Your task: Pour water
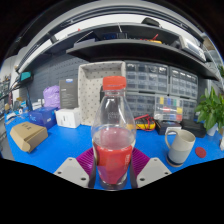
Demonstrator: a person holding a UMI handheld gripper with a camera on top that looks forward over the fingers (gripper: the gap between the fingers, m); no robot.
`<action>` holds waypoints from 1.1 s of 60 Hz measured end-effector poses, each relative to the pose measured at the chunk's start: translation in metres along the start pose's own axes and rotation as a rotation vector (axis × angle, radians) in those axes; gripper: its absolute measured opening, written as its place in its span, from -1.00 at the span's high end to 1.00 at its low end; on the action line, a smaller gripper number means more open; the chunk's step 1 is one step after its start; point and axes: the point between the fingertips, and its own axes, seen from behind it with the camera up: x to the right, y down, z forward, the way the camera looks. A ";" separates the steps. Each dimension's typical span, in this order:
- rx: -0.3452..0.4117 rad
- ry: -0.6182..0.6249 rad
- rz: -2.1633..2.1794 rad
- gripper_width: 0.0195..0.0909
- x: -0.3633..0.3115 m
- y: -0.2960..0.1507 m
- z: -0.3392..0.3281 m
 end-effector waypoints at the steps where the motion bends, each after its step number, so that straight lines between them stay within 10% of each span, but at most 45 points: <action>1: 0.004 -0.005 -0.005 0.20 0.000 0.000 0.000; 66: -0.148 -0.158 1.466 0.36 0.070 -0.067 0.016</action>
